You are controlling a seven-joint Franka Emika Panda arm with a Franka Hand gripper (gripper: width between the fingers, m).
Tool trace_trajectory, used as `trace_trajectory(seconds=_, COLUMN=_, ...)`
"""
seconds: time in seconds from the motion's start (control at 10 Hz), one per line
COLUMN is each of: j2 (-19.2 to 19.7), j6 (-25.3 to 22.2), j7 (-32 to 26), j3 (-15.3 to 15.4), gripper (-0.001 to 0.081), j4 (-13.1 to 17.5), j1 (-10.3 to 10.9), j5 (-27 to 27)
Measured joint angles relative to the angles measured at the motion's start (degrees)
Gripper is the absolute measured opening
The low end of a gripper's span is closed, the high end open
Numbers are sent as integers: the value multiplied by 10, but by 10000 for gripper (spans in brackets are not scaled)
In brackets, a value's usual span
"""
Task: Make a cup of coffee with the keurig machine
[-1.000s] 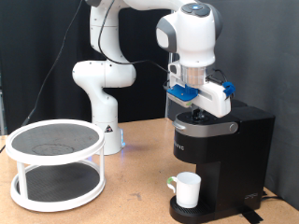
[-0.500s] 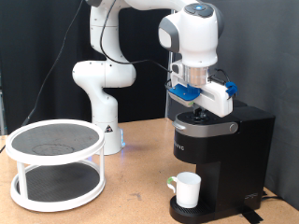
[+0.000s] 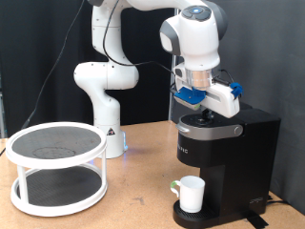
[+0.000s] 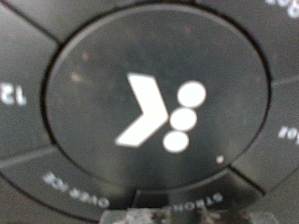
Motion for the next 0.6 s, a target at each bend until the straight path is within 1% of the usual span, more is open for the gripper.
trace_trajectory(seconds=0.4, j2=-28, j6=8, j7=-42, j3=-5, gripper=0, j4=-29, j1=0, j5=57)
trace_trajectory(seconds=0.6, j2=-42, j6=3, j7=-46, j3=-9, gripper=0, j4=-38, j1=-1, j5=68)
